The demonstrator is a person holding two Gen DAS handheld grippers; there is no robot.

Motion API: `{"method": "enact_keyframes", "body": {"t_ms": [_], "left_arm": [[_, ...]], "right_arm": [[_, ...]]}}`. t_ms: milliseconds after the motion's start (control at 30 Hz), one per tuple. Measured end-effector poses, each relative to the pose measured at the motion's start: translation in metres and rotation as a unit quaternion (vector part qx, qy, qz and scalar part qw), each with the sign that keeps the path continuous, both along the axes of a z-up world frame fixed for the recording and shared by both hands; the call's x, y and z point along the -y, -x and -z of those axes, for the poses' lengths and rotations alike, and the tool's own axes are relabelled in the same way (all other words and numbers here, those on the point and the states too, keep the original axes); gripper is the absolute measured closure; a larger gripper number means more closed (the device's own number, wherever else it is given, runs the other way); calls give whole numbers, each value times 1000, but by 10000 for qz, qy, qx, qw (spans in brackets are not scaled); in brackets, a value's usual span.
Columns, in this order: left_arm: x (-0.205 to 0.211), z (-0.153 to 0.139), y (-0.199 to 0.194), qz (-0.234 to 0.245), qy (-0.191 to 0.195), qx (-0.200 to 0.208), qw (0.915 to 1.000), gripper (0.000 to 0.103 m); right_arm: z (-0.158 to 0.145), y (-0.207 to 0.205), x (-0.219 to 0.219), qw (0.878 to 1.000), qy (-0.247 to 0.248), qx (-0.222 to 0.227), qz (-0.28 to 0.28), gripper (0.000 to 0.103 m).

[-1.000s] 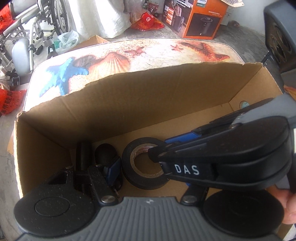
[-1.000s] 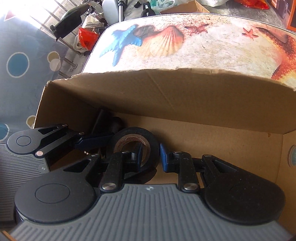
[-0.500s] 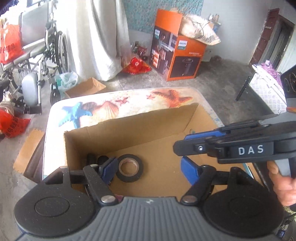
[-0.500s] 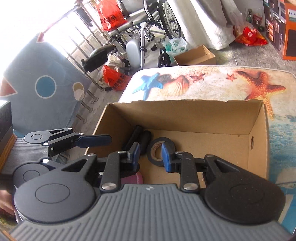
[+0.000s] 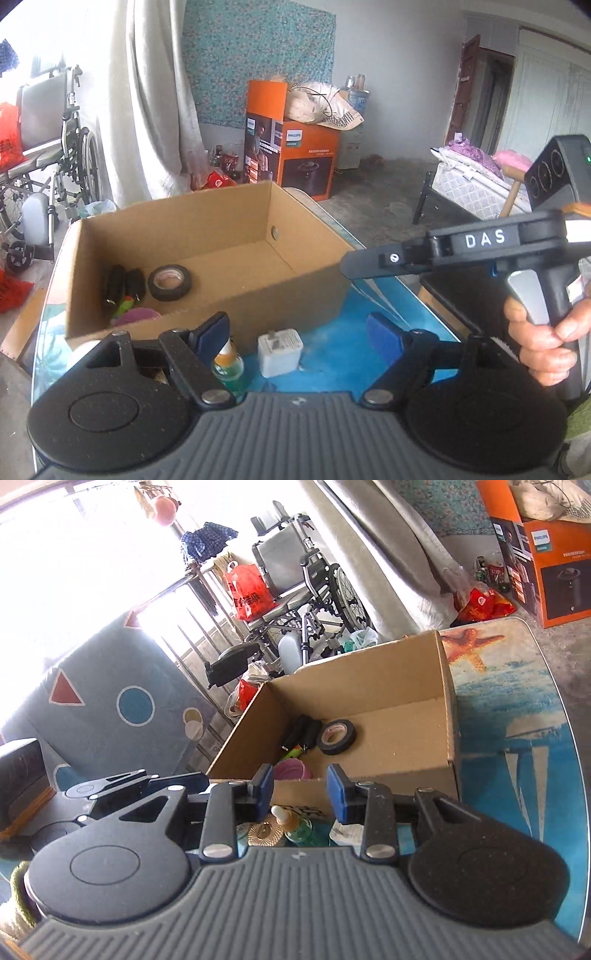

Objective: Organize rigid objects
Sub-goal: 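Move the right gripper to the white charger plug and grasp it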

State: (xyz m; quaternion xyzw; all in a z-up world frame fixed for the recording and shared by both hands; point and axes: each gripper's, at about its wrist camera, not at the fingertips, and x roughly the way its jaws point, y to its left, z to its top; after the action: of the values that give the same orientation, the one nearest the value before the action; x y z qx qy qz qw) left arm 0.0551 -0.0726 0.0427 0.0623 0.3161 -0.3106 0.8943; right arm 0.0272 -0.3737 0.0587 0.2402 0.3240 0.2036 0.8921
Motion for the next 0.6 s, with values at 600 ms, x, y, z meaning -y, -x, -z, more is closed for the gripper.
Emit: {"method": "enact_keyframes", "body": {"t_ms": [600], "left_arm": [[65, 98, -28, -315, -1073, 300, 9933, 38]], "right_arm": [[113, -55, -19, 9914, -341, -1246, 195, 74]]}}
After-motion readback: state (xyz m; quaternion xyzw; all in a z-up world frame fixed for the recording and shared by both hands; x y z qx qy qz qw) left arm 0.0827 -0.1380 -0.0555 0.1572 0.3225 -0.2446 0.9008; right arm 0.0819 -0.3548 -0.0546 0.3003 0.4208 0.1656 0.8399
